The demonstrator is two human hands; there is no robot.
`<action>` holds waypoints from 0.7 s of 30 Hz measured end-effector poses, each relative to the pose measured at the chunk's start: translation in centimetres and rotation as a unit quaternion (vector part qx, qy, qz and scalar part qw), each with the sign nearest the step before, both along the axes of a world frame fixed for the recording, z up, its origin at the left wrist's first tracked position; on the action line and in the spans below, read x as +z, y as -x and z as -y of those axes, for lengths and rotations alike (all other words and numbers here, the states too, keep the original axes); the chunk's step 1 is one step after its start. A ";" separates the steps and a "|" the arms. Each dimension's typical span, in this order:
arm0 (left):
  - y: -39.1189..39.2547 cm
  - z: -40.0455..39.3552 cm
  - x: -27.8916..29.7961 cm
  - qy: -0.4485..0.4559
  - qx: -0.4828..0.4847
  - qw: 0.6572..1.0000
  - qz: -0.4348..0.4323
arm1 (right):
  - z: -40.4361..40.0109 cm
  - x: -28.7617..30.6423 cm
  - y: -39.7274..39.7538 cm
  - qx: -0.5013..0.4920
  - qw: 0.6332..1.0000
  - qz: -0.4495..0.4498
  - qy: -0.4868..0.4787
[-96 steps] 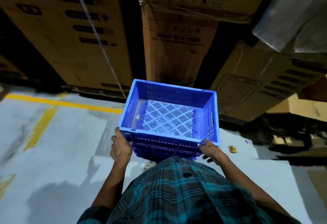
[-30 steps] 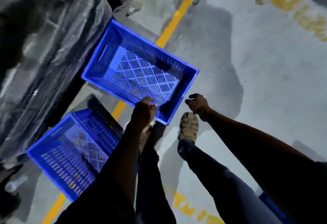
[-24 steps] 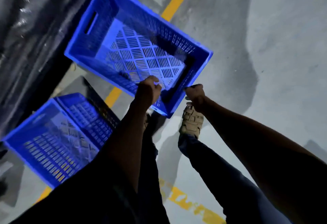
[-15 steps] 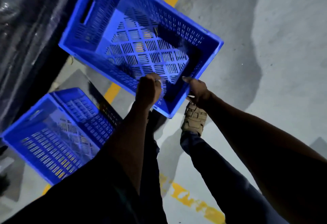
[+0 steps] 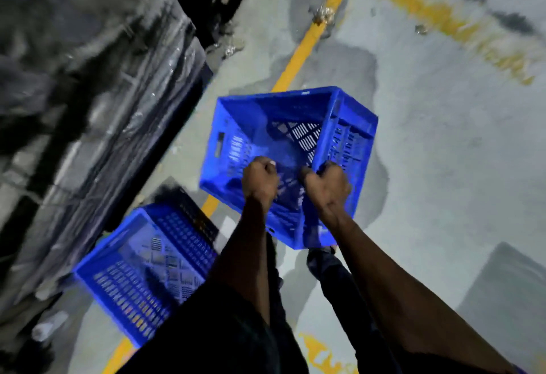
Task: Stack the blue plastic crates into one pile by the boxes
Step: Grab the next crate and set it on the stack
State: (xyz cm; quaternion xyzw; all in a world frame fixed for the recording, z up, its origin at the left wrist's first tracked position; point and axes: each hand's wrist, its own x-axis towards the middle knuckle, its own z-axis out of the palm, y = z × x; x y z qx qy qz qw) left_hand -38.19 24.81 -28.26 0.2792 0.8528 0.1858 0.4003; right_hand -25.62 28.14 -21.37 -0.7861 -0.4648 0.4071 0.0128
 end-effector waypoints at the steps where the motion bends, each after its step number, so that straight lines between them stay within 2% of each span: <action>1: -0.3 -0.4 1.9 -0.006 0.002 1.000 0.002 | 0.2 1.9 0.0 0.012 1.000 0.017 -0.010; 9: -2.3 2.4 13.9 -0.031 -0.058 0.997 0.049 | 2.8 18.1 -3.9 0.092 0.984 0.134 -0.074; 16: -2.1 10.0 21.1 -0.034 -0.083 0.992 0.083 | 7.9 34.2 -8.1 0.139 0.965 0.172 -0.144; 18: -1.6 11.7 22.3 -0.050 -0.102 0.991 0.072 | 10.0 37.5 -9.5 0.144 0.960 0.166 -0.173; 21: 0.4 13.8 23.6 -0.068 -0.078 0.992 0.069 | 12.9 42.0 -11.2 0.124 0.960 0.149 -0.201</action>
